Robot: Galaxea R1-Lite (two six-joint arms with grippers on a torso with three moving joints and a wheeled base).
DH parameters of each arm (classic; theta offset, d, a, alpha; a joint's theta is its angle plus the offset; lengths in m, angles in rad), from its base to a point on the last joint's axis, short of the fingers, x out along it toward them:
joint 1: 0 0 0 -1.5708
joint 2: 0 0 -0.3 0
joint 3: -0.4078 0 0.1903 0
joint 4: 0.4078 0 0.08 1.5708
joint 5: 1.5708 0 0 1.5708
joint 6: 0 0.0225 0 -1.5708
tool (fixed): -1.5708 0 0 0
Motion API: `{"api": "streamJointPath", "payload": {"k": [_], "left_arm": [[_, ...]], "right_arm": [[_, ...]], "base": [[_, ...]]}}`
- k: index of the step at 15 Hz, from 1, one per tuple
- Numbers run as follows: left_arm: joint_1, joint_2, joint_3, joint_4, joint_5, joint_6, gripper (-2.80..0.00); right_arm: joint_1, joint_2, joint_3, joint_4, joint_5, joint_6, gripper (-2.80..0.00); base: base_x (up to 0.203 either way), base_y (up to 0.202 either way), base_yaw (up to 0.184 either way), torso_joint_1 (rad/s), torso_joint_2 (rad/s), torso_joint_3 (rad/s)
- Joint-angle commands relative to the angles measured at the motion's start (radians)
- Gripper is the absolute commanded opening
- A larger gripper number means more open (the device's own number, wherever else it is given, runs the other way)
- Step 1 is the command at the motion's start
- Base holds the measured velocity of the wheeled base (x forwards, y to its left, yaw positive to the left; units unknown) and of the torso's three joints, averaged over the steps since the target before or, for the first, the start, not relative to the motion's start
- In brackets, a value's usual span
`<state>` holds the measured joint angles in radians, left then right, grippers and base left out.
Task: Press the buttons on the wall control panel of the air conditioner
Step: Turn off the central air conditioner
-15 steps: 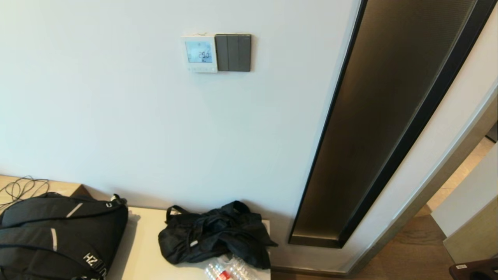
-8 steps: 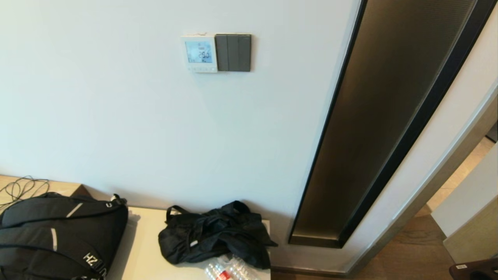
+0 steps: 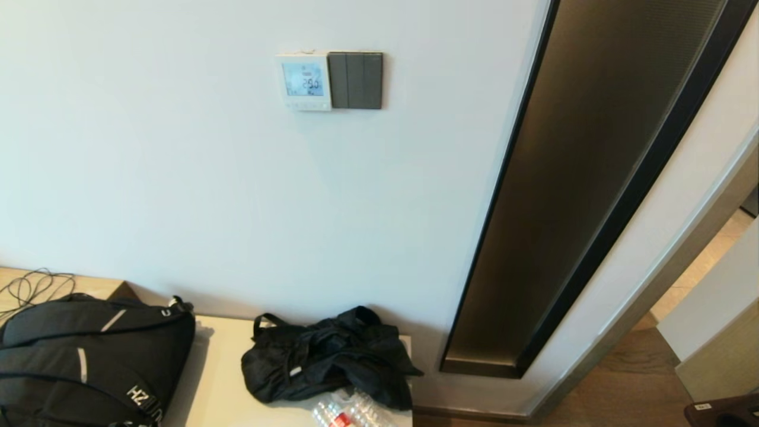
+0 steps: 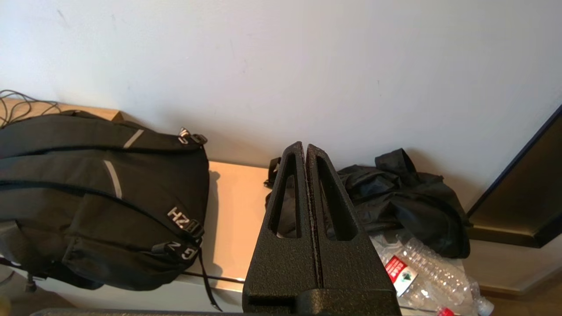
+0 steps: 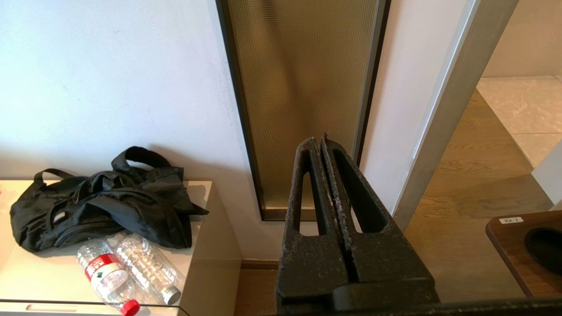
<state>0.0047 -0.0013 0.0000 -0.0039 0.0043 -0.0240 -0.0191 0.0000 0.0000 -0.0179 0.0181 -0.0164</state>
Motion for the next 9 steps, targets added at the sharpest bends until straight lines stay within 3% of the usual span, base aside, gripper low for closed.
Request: {"api": "streamJointPath", "payload": {"k": [1,9], "left_arm": [[0.000,0.001,0.000,-0.001,0.000,-0.001,-2.80],[0.000,0.001,0.000,-0.001,0.000,-0.002,-2.80]], "right_arm": [[-0.001,0.002,0.000,-0.001,0.000,0.000,-2.80],[-0.001,0.002,0.001,-0.001,0.000,0.000,-2.80]], "base": [[0.000,0.000,0.000,0.000,0.00,0.000],[0.000,0.000,0.000,0.000,0.00,0.000]]}}
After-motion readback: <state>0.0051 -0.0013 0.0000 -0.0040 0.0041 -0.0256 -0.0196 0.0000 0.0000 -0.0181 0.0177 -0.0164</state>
